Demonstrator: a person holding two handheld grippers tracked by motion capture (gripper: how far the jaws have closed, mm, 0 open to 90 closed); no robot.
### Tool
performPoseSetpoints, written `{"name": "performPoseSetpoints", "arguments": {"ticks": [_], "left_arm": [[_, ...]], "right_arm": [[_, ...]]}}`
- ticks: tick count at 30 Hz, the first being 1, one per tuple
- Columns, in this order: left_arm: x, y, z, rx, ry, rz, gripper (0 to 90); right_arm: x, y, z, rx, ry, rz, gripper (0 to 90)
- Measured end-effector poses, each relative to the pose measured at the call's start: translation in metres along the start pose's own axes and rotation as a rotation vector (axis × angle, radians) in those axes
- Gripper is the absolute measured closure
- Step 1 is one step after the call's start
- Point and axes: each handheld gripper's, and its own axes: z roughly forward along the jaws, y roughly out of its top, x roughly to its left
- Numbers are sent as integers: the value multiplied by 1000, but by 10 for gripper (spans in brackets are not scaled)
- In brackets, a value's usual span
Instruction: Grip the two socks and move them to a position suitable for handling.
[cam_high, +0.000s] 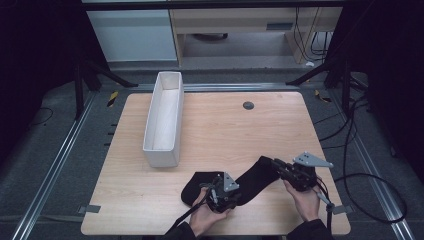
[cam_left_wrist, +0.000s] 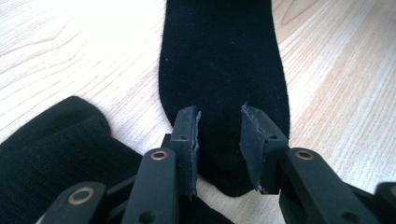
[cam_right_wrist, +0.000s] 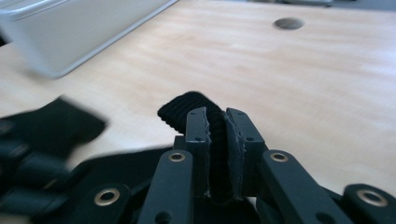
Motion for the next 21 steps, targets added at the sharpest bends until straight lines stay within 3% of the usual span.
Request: {"name": "performPoseSetpoints", "arguments": {"ticks": [11,16,18,21], "left_arm": [[1,0,0,0,-9,1,651],[1,1,1,-5,-16,0,648],[1,1,1,-3,-14,3,647],[2,2,0,-4,-23,-5,623]], "right_arm": [[-35,17,44,25,-146,22,795],[-50,13,56,54,-161,59,794],[-52,14,60,77,-166,46,780],[-47,17,62,38,-168,4,672]]}}
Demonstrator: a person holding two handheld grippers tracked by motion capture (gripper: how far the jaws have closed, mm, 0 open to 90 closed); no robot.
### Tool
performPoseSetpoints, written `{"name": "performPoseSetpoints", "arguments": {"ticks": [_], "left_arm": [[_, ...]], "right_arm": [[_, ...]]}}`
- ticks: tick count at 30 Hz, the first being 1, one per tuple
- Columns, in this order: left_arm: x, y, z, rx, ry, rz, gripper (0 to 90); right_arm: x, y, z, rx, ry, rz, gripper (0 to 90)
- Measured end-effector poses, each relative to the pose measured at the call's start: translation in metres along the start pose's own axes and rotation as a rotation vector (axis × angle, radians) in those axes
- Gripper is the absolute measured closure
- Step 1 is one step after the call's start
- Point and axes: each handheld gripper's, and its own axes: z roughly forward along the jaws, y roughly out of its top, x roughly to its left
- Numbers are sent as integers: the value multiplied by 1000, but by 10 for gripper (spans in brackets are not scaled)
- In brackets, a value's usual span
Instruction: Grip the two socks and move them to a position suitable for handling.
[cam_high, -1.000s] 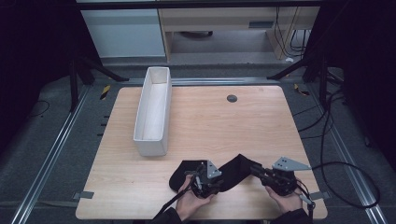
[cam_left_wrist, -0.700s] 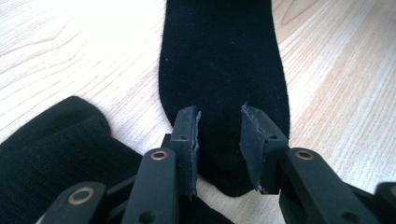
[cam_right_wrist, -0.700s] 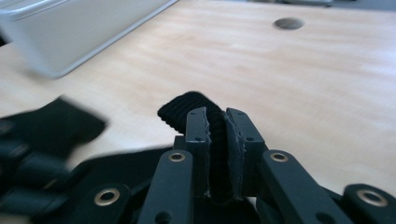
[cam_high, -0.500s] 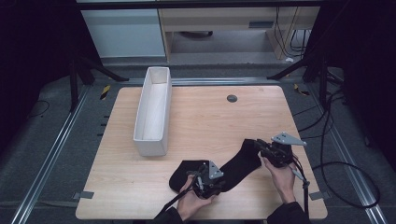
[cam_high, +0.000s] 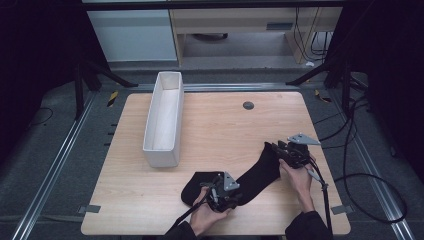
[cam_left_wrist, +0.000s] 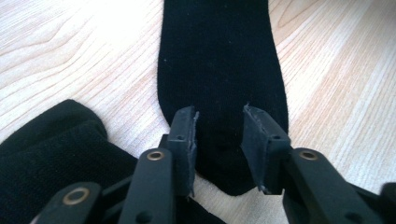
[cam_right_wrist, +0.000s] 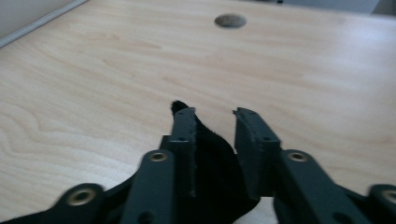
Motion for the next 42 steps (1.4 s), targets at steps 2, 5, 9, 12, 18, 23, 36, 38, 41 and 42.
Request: {"name": "performPoseSetpoints", "arguments": {"ticks": [2,5,9,12,18,23,36,38,41,42], "left_arm": [[0,1,-1,-1,0,-4,608],[3,4,-9,-29,-3,-6,571],[10,11,-28,-64,22,3,537],[22,11,-51,-84,66,14,515],[40,-6,-80,-82,120,-1,477],[56,-31,-98,-69,158,-32,443],[91,-83,-115,-44,213,-176,427],[93,-87,-115,-40,216,-184,427],[94,-89,-115,-34,215,-185,425],[94,-90,-115,-34,215,-185,423]], "right_arm": [[1,2,-3,-20,-18,-21,626],[5,6,-17,-70,-15,-31,519],[15,6,-29,-82,-5,-71,428],[35,-4,-42,-36,46,-81,331],[59,-24,-42,44,88,-108,263],[75,-41,-32,129,105,-136,243],[63,-54,-26,220,149,-174,227],[58,-55,-29,227,156,-189,227],[55,-56,-32,229,161,-186,227],[52,-58,-35,232,163,-193,227]]}}
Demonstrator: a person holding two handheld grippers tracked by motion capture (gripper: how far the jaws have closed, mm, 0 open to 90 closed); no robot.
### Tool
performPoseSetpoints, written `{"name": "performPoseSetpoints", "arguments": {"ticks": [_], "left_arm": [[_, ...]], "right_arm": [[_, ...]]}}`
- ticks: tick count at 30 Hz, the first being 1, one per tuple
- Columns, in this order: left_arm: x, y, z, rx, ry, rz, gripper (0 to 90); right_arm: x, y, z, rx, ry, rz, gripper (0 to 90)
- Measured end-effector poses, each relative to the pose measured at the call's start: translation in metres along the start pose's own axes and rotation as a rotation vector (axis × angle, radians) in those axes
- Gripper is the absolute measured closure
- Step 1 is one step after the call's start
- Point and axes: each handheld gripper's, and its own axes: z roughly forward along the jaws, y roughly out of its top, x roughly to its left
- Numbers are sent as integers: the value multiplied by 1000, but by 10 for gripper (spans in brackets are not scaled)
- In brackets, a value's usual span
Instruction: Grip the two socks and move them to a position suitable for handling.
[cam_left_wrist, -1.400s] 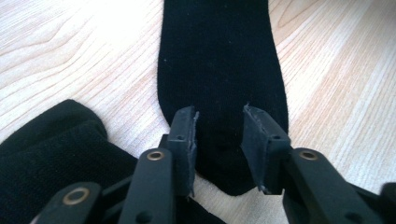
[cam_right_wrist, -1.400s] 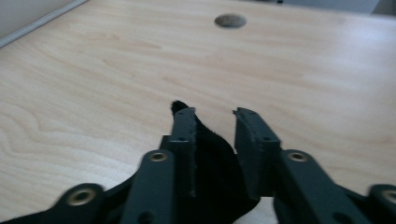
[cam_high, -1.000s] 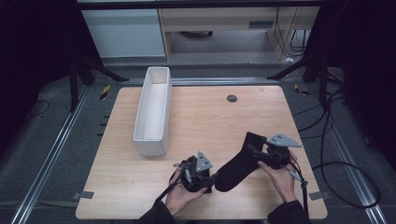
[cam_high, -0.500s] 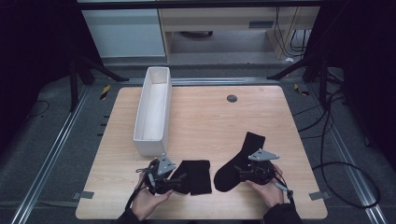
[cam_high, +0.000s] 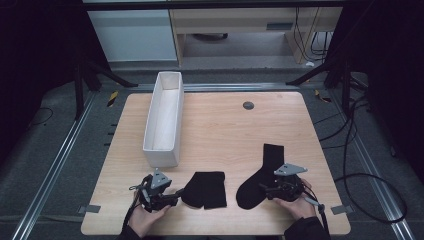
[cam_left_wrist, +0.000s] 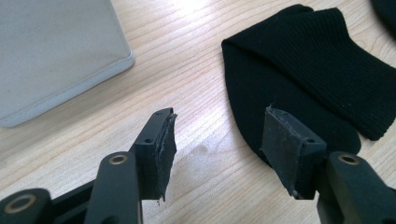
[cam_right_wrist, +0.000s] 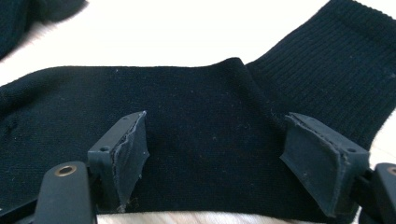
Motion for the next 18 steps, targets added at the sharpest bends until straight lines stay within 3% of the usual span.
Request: {"name": "performPoseSetpoints", "arguments": {"ticks": [6,9,12,13,18], "left_arm": [[0,-3,0,1,2,2,421],[-1,-3,1,10,0,8,422],[-4,-4,2,13,-4,15,428],[-5,-4,2,13,-7,18,438],[-13,-4,4,30,-3,55,472]], "right_arm": [[-1,0,-7,6,-44,-3,230],[3,8,-14,-63,-37,-8,248],[13,18,-19,-123,-2,-15,274],[23,25,-21,-151,38,-23,301],[43,37,-17,-167,118,-62,355]]}}
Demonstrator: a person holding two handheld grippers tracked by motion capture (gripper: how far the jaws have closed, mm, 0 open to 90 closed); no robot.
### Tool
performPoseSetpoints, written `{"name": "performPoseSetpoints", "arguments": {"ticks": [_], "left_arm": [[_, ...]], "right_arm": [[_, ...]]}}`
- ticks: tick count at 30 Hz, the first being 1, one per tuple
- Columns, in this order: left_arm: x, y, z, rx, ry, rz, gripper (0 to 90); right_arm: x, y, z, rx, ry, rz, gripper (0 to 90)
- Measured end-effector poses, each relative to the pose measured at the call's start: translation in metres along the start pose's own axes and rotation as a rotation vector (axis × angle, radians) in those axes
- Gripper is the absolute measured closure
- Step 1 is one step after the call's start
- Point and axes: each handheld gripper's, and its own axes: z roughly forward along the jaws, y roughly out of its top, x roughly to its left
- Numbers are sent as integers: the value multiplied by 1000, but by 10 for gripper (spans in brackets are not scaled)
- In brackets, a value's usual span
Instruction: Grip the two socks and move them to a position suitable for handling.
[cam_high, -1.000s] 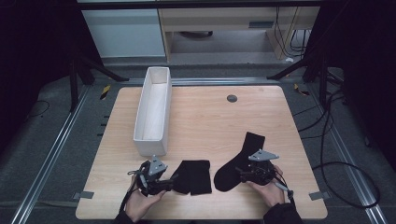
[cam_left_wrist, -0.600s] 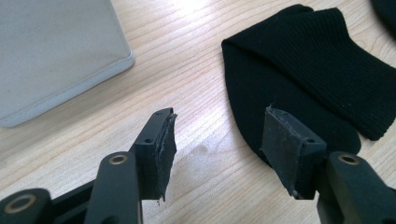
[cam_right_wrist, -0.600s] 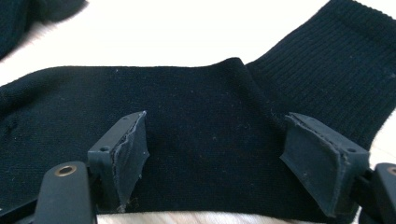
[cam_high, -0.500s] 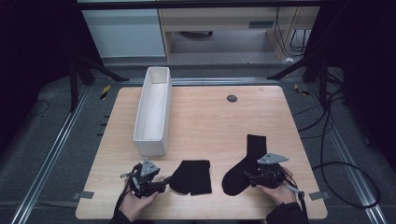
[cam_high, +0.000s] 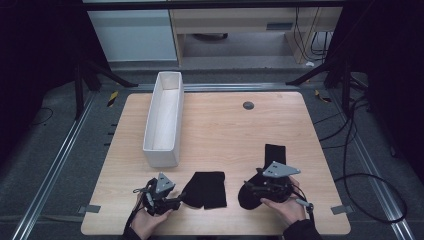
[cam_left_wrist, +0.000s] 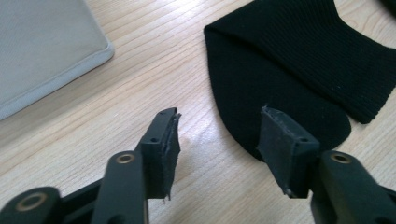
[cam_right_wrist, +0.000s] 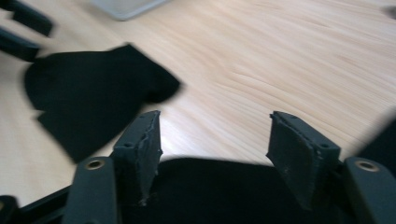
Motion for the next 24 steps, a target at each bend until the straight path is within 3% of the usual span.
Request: {"name": "performPoseSetpoints", "arguments": {"ticks": [7,9,11,18,21,24], "left_arm": [[-9,5,1,4,-22,10,573],[-11,6,2,5,-32,11,582],[-12,7,2,12,-35,17,594],[-16,8,3,15,-40,22,603],[-17,7,6,22,-49,24,610],[-18,7,8,31,-51,36,610]], "right_arm": [[39,12,32,36,168,-51,431],[41,12,35,39,178,-53,445],[50,9,41,62,219,-60,485],[65,5,51,97,276,-108,523],[72,3,56,125,294,-134,582],[74,2,58,147,292,-156,602]]}}
